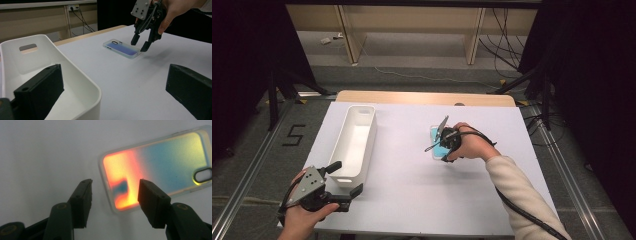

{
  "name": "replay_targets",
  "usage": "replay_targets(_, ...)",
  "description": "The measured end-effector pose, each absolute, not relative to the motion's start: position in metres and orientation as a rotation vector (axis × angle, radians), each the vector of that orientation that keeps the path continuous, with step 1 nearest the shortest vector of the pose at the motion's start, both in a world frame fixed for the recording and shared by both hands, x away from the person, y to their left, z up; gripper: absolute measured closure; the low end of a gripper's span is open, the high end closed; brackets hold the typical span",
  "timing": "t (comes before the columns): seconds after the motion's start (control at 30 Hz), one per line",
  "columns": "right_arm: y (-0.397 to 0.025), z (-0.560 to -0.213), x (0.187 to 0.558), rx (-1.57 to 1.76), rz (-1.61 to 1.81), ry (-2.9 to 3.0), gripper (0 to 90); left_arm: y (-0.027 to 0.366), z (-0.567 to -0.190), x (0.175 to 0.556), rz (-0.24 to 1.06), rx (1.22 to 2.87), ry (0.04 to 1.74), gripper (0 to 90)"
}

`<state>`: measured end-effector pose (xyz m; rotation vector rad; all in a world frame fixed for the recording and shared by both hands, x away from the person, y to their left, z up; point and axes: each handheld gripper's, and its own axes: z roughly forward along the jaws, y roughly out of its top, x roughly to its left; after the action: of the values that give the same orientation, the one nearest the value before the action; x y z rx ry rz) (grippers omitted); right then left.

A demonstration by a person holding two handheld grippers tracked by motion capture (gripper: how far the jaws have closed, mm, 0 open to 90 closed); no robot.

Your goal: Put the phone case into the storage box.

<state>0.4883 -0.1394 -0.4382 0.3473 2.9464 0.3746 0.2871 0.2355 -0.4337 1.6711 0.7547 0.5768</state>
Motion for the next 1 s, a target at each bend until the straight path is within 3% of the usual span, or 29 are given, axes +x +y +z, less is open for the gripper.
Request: replay_targets(1.0, -0.121, -0.450, 0.494, 0.166, 0.184, 3.014, 63.9, 0.236, -0.433, 0.287, 0.581, 1.677, 0.739, 0.7)
